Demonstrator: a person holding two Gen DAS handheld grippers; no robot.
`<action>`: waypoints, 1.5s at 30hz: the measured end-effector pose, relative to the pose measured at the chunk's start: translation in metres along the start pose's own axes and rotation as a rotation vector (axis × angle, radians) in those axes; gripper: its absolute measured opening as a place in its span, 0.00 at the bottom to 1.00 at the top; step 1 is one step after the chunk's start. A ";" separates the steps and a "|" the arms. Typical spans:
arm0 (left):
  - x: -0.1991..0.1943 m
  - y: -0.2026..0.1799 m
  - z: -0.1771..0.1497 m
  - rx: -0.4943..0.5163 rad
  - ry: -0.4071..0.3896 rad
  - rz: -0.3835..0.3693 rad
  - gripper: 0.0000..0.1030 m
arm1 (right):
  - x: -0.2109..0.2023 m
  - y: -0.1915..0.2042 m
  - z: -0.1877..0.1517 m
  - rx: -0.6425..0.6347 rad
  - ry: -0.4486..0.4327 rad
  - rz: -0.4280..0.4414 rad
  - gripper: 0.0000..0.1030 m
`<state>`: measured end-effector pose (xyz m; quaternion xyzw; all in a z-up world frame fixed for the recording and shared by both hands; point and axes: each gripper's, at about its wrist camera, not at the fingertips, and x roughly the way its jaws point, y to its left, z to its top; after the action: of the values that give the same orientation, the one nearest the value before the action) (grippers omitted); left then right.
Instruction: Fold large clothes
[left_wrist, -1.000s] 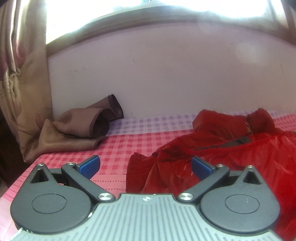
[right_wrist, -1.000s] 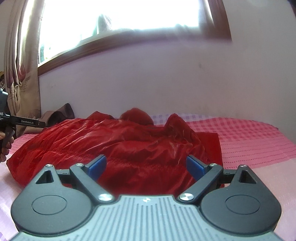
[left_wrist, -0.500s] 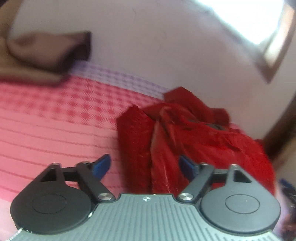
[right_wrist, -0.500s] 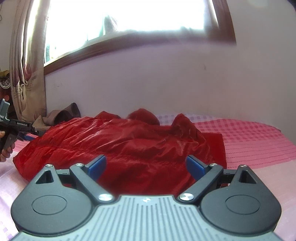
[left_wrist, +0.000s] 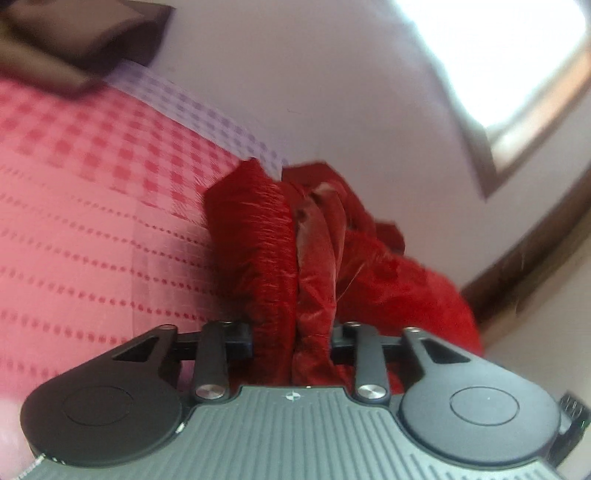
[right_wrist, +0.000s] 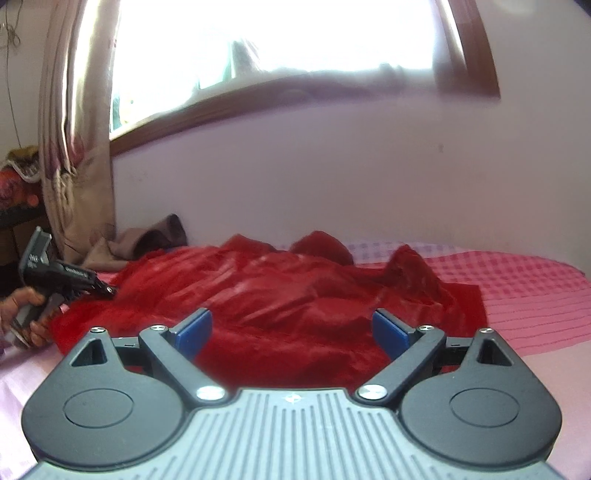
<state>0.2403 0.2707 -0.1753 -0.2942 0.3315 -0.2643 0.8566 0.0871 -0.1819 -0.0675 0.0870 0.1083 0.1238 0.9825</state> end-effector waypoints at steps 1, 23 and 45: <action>-0.004 -0.003 -0.004 -0.022 -0.027 0.007 0.25 | 0.000 0.002 0.003 0.004 -0.002 0.005 0.91; -0.041 -0.113 0.020 -0.085 -0.027 0.134 0.21 | 0.110 0.023 0.022 -0.070 0.190 0.132 0.18; 0.100 -0.327 -0.012 0.245 0.135 -0.063 0.22 | 0.007 -0.111 -0.029 0.579 0.087 0.198 0.19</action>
<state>0.2109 -0.0230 -0.0016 -0.1792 0.3441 -0.3489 0.8531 0.1123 -0.2819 -0.1188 0.3682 0.1719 0.1867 0.8944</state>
